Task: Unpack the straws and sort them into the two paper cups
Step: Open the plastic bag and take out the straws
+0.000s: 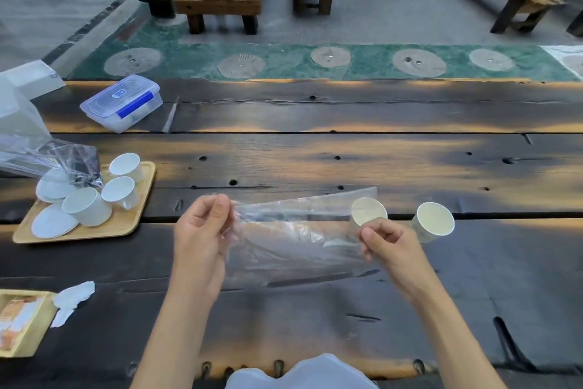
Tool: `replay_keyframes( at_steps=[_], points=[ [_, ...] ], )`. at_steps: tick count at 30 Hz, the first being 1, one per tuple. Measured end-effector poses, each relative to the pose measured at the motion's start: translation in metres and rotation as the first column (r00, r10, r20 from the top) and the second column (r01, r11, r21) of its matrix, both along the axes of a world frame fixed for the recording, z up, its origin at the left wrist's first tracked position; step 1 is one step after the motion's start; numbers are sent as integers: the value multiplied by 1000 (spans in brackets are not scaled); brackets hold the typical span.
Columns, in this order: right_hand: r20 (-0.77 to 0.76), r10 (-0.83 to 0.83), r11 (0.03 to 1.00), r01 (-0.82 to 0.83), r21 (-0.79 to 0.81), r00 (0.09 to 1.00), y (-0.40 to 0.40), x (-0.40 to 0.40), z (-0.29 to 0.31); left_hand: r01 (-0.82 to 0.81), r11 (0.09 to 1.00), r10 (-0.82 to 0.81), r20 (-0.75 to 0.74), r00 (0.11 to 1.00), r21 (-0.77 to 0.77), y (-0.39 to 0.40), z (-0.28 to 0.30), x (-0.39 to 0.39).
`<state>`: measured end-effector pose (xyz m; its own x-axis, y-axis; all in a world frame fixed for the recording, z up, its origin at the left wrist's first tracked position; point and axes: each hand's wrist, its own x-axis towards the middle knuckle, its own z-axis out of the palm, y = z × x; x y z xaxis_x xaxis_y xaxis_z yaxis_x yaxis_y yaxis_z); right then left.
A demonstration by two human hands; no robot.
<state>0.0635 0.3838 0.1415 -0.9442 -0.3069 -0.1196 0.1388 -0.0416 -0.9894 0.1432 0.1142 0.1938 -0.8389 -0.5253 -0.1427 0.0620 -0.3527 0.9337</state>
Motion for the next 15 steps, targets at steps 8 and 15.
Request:
replay_keyframes(
  at_steps=[8,15],
  points=[
    [-44,96,995,-95,16,994,3,-2,21,73,892,-28,107,994,-446,-23,-8,7],
    [-76,119,991,-114,65,990,-1,-1,33,187,310,-196,130,972,-932,-27,-9,-2]
  ],
)
